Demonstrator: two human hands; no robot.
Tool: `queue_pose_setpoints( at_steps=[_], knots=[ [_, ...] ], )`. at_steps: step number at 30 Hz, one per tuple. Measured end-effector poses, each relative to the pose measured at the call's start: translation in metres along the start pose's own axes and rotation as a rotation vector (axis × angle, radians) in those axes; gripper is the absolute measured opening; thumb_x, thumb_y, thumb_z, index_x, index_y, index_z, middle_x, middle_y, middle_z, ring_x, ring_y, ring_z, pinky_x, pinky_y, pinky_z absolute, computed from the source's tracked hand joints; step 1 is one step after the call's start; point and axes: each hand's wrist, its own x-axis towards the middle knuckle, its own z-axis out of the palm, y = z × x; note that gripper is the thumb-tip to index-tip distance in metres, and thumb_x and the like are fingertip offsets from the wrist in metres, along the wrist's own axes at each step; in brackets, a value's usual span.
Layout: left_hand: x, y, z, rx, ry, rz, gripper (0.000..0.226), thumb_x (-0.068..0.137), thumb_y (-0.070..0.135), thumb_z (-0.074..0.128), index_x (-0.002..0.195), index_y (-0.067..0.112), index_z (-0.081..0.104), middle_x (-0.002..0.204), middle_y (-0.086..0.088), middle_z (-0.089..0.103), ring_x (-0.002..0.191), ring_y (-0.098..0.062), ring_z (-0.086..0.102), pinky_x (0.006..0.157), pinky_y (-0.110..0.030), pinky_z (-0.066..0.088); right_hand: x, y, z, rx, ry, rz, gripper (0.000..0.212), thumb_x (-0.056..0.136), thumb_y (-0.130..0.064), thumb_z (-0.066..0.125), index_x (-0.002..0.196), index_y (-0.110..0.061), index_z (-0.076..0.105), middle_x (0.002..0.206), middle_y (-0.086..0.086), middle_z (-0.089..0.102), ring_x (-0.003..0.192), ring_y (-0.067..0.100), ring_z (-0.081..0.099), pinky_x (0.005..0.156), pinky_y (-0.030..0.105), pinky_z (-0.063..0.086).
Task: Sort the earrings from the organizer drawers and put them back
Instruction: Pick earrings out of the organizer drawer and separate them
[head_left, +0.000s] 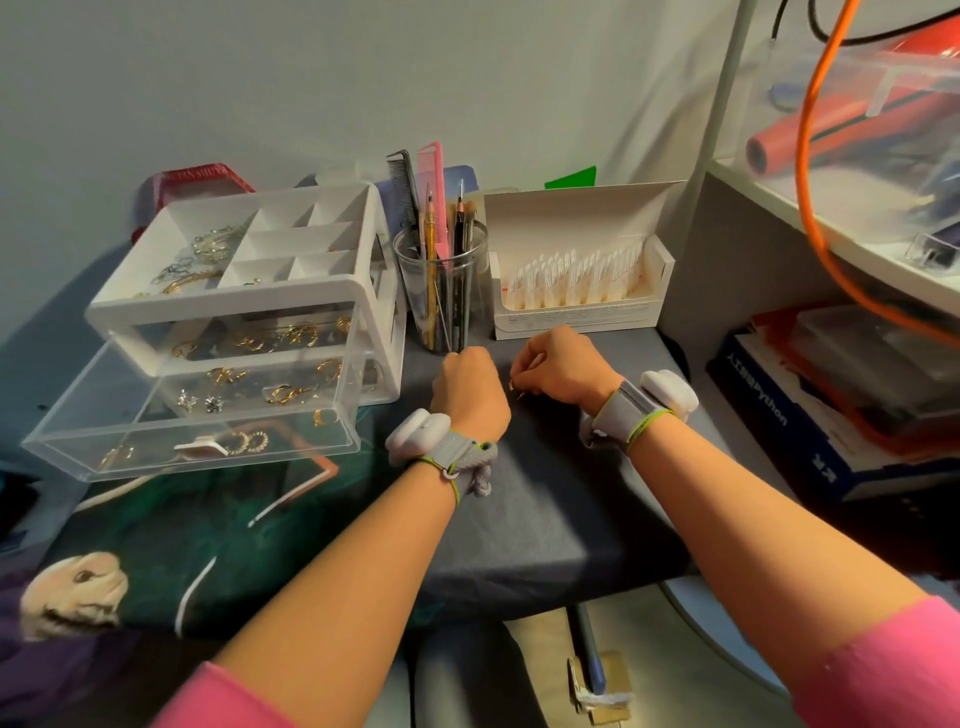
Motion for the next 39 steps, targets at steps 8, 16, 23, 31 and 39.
queue_pose_setpoints(
  at_steps=[8, 16, 23, 31, 39],
  knots=[
    [0.014, -0.004, 0.009, -0.083, -0.004, -0.063, 0.028, 0.09, 0.001, 0.047, 0.099, 0.008, 0.072, 0.112, -0.019, 0.064, 0.102, -0.042, 0.06, 0.084, -0.042, 0.051, 0.008, -0.002, 0.004, -0.04, -0.013, -0.013, 0.013, 0.076, -0.004, 0.071, 0.085, -0.012, 0.076, 0.076, 0.004, 0.066, 0.077, 0.011, 0.06, 0.058, 0.013, 0.04],
    [0.017, -0.007, 0.01, -0.096, -0.016, -0.067, 0.025, 0.09, 0.003, 0.05, 0.1, 0.011, 0.072, 0.112, -0.017, 0.065, 0.104, -0.04, 0.06, 0.086, -0.039, 0.05, 0.011, -0.001, 0.005, -0.044, -0.016, -0.017, 0.015, 0.078, -0.006, 0.07, 0.089, -0.012, 0.077, 0.078, 0.002, 0.066, 0.079, 0.011, 0.059, 0.066, 0.019, 0.042],
    [0.011, -0.002, -0.001, -0.12, 0.006, -0.05, 0.026, 0.09, 0.001, 0.048, 0.098, 0.008, 0.072, 0.11, -0.017, 0.065, 0.101, -0.039, 0.062, 0.086, -0.043, 0.053, 0.004, -0.006, 0.001, 0.058, 0.077, 0.021, 0.013, 0.077, -0.001, 0.066, 0.083, -0.008, 0.075, 0.057, -0.006, 0.057, 0.065, 0.012, 0.055, 0.071, 0.026, 0.047],
    [-0.003, 0.017, -0.03, -0.162, 0.09, 0.042, 0.024, 0.089, -0.004, 0.048, 0.095, 0.003, 0.07, 0.104, -0.018, 0.066, 0.092, -0.038, 0.063, 0.073, -0.038, 0.053, -0.014, -0.032, -0.015, 0.214, 0.178, -0.019, 0.01, 0.08, 0.003, 0.065, 0.084, -0.003, 0.072, 0.064, 0.004, 0.062, 0.051, 0.01, 0.055, 0.047, 0.013, 0.046],
    [-0.016, 0.028, -0.074, -0.269, 0.2, 0.064, 0.024, 0.094, 0.01, 0.046, 0.094, 0.009, 0.07, 0.094, -0.009, 0.068, 0.091, -0.033, 0.064, 0.06, -0.029, 0.043, -0.035, -0.071, -0.032, 0.256, 0.252, -0.103, 0.012, 0.076, -0.002, 0.067, 0.073, -0.012, 0.071, 0.054, 0.002, 0.059, 0.052, 0.015, 0.056, 0.047, 0.019, 0.039]
  ],
)
